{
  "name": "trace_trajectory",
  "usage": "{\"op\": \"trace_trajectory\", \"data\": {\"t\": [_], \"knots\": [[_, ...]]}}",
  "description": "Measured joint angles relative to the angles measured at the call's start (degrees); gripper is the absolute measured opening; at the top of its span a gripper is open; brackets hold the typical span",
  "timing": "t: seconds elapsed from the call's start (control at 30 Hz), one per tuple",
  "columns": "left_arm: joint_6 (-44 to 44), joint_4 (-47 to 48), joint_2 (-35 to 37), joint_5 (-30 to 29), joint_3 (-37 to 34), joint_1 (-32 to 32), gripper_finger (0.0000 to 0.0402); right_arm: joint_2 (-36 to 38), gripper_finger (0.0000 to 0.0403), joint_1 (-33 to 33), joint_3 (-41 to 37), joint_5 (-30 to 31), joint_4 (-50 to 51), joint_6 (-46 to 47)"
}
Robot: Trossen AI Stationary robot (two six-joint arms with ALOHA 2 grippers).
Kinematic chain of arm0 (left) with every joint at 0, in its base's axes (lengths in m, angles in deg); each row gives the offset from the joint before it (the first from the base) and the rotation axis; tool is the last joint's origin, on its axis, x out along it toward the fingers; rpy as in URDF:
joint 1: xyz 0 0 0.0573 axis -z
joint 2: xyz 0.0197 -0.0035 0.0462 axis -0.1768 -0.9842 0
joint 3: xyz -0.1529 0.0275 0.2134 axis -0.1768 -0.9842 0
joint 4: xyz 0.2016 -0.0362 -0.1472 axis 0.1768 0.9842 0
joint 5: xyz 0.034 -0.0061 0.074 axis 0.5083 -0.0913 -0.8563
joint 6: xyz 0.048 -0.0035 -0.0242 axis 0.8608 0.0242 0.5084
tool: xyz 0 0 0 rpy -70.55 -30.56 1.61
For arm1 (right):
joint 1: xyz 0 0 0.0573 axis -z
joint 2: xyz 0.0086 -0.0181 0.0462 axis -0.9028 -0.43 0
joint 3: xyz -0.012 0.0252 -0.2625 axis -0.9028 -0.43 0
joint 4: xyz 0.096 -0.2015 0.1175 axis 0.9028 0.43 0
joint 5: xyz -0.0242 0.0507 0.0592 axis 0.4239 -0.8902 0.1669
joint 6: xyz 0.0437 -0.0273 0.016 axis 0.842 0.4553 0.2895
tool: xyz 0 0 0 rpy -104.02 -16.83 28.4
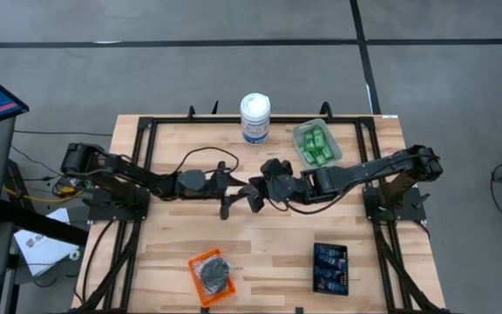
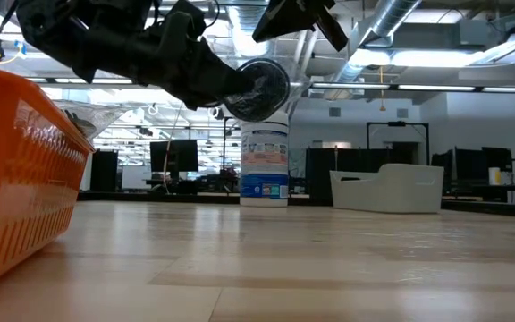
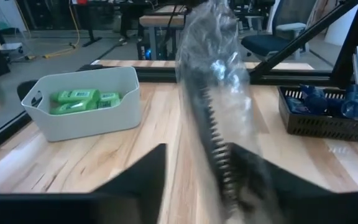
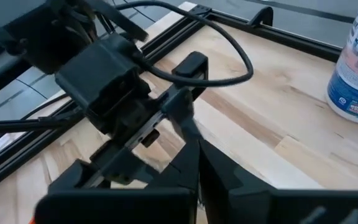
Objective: Pick & Place Travel size toiletries
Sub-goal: Put the black scrub pad into the orange basket
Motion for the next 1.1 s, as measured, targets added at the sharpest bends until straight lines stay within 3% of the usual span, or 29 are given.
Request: {"op": "trace_trajectory", "data": {"t": [0.23,0.53,0.7,0.97,1.1], "knots": [[0.2,-0.2,0.3,1.7,0.0,0.0,0.0024,0.0,0.0,0.0,0.0,-0.1,0.0,0.0],[0.2,0.2,0.3,2.7,0.0,0.7,0.0022,0.0,0.0003,-0.2,0.0,-0.2,-0.2,-2.7],[0.2,5.2,2.6,3.5,0.0,2.8,0.0021,0.7,0.0035,-0.5,0.0,-0.2,-0.4,-5.8],[-3.1,21.9,14.2,3.7,-0.1,8.4,0.0021,3.9,0.0102,-1.5,0.1,-0.2,1.5,-8.6],[-8.1,32.2,22.7,10.2,0.0,13.6,0.0022,5.8,0.0115,-2.7,0.0,-0.2,4.0,-8.4]]}}
